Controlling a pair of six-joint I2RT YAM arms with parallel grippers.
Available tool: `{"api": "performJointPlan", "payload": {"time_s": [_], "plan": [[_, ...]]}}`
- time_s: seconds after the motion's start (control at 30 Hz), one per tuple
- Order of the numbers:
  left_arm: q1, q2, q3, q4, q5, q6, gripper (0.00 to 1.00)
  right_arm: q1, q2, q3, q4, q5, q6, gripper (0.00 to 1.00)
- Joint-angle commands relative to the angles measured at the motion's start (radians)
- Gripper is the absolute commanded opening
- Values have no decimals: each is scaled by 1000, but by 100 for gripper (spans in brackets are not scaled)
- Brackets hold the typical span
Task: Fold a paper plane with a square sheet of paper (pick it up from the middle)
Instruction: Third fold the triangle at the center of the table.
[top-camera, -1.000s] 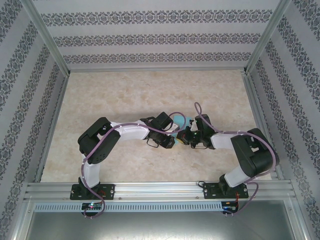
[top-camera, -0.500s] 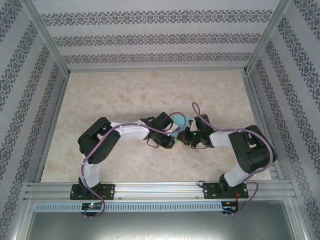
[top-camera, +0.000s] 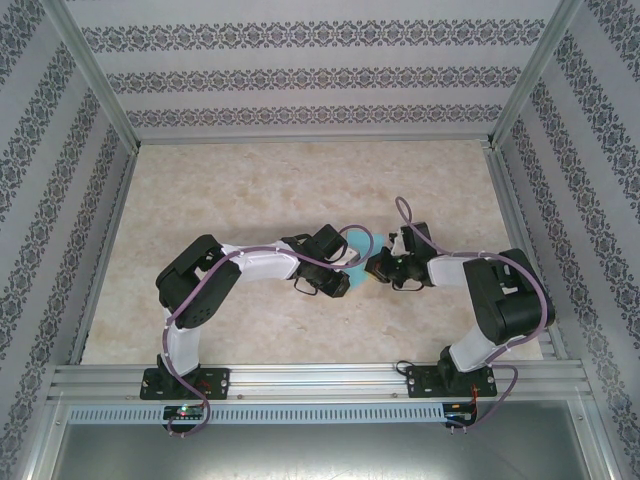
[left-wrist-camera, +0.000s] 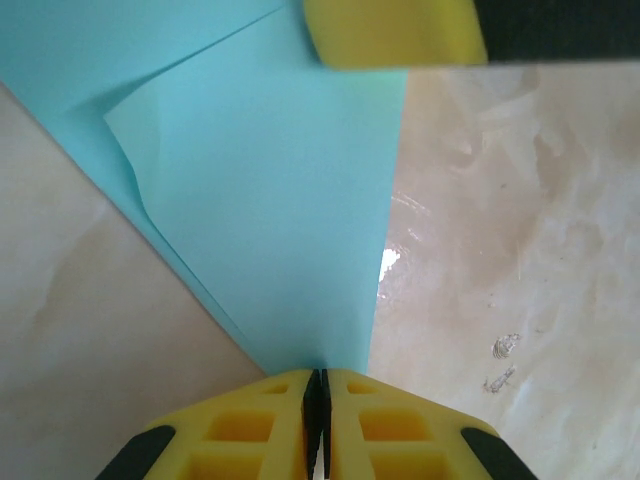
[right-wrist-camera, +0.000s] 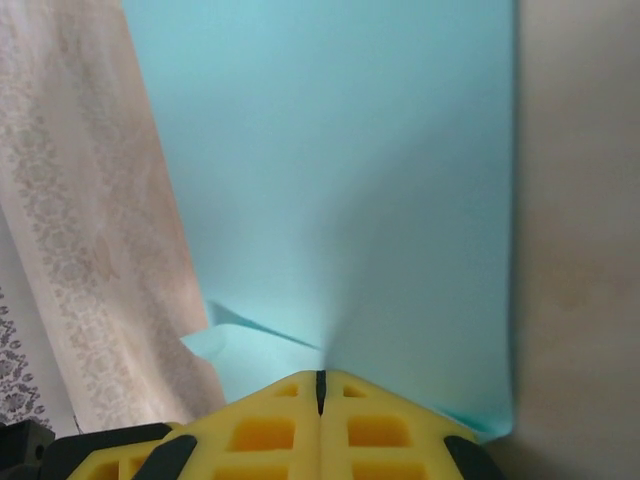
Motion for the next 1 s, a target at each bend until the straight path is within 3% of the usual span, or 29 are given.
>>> {"api": "performJointPlan", "payload": {"time_s": [0.0,0.6,0.97], "plan": [[-13,108,-59,-173,-132,26,15,-30,26,24,-34,51,-49,0],[-13,102,-43,-183,-97,19,15,-139,2,57,-87,44,-111,0],[-12,107,-11,-177,-72,13,15,-67,-208,-21,-54,-32,-7,1]]}}
